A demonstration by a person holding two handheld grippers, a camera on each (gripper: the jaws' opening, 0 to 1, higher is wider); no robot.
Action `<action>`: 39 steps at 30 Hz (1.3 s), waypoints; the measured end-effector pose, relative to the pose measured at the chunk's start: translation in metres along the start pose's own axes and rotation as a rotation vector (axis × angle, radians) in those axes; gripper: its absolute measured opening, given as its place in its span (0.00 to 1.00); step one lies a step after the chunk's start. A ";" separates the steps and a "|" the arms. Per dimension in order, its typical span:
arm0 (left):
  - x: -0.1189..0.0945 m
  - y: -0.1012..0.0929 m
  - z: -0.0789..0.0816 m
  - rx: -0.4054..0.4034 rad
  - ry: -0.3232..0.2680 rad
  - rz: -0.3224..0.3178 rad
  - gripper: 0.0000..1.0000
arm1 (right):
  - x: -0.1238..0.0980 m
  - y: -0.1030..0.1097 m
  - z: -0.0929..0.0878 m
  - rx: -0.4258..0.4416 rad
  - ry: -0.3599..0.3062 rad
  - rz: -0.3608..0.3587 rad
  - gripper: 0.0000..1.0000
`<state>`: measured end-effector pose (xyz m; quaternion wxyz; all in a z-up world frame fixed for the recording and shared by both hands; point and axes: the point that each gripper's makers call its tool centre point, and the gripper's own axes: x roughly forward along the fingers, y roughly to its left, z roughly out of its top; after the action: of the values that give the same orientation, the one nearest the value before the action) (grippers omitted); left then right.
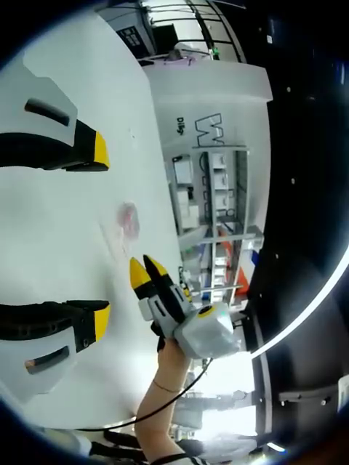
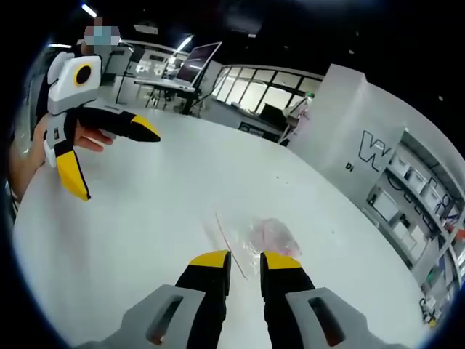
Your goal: Open the resealable bag by pulling the two sides of the seal apart until the entire bag opening is separated and visibly accessible.
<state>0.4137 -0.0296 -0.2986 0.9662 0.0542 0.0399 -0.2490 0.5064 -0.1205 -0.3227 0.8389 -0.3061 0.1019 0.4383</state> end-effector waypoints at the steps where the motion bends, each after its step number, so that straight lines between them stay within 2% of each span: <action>1: 0.000 0.000 0.000 0.000 0.001 0.000 0.72 | 0.000 0.000 0.000 -0.003 0.002 0.001 0.13; 22: 0.001 -0.002 -0.001 0.011 0.008 0.001 0.72 | 0.006 0.002 0.000 -0.080 0.029 0.010 0.11; 39: 0.000 -0.001 -0.001 0.011 0.005 0.002 0.72 | 0.014 0.005 -0.001 -0.083 0.047 0.031 0.11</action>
<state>0.4133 -0.0304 -0.2993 0.9659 0.0602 0.0409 -0.2483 0.5111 -0.1094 -0.3316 0.8160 -0.3492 0.1080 0.4478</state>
